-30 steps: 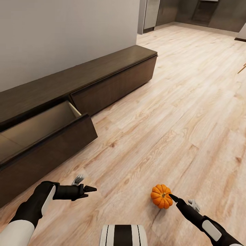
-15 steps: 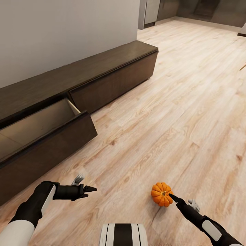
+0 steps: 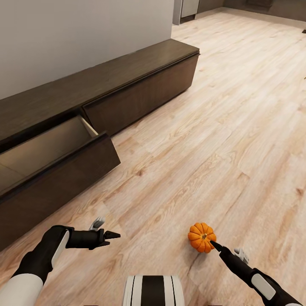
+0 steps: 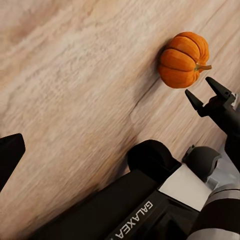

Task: Place each of the two pumpkins and all three candles from the living room inside a cabinet in the living room (use any cabinet), then make sure every cabinet is closed, and position the cauldron so it is next to a table in the living room.

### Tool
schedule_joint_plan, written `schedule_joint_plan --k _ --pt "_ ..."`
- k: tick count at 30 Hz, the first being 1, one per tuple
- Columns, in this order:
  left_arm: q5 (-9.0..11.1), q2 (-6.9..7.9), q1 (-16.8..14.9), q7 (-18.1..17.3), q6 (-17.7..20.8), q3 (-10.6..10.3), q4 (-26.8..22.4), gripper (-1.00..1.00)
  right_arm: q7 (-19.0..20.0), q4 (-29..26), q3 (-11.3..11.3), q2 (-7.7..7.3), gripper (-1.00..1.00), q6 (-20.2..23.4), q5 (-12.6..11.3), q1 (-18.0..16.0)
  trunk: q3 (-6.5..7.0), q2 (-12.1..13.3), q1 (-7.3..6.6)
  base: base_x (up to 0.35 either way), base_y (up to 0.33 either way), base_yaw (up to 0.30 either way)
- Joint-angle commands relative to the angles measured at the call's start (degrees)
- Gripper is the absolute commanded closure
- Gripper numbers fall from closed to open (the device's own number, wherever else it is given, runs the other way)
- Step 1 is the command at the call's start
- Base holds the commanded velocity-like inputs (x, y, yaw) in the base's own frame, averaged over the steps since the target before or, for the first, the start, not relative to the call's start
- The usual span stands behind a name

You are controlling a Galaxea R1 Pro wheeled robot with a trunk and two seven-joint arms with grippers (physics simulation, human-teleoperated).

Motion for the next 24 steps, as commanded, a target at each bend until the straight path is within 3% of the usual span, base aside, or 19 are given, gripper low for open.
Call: schedule_joint_plan --k 1,6,13,24 --pt "0.0 -0.02 0.0 0.0 0.0 0.0 0.0 -1.00 0.0 0.0 0.0 0.00 -1.00 0.0 0.0 0.0 -0.01 0.0 0.00 0.000 0.000 0.000" --pt "0.1 0.05 0.0 -0.4 0.0 -0.1 0.0 -1.00 0.0 0.0 0.0 0.00 -1.00 0.0 0.0 0.0 -0.01 0.0 0.00 0.000 0.000 0.000" --pt "-0.2 0.13 0.0 -4.3 0.0 -0.3 0.0 -1.00 0.0 0.0 0.0 0.01 -1.00 0.0 0.0 0.0 -0.01 0.0 0.00 0.043 0.032 0.000" --pt "-0.3 0.11 0.0 -4.7 -0.1 -0.4 0.0 -1.00 -0.1 0.0 0.0 0.09 -1.00 0.0 0.0 0.0 -0.01 0.0 0.00 0.048 0.026 0.000"
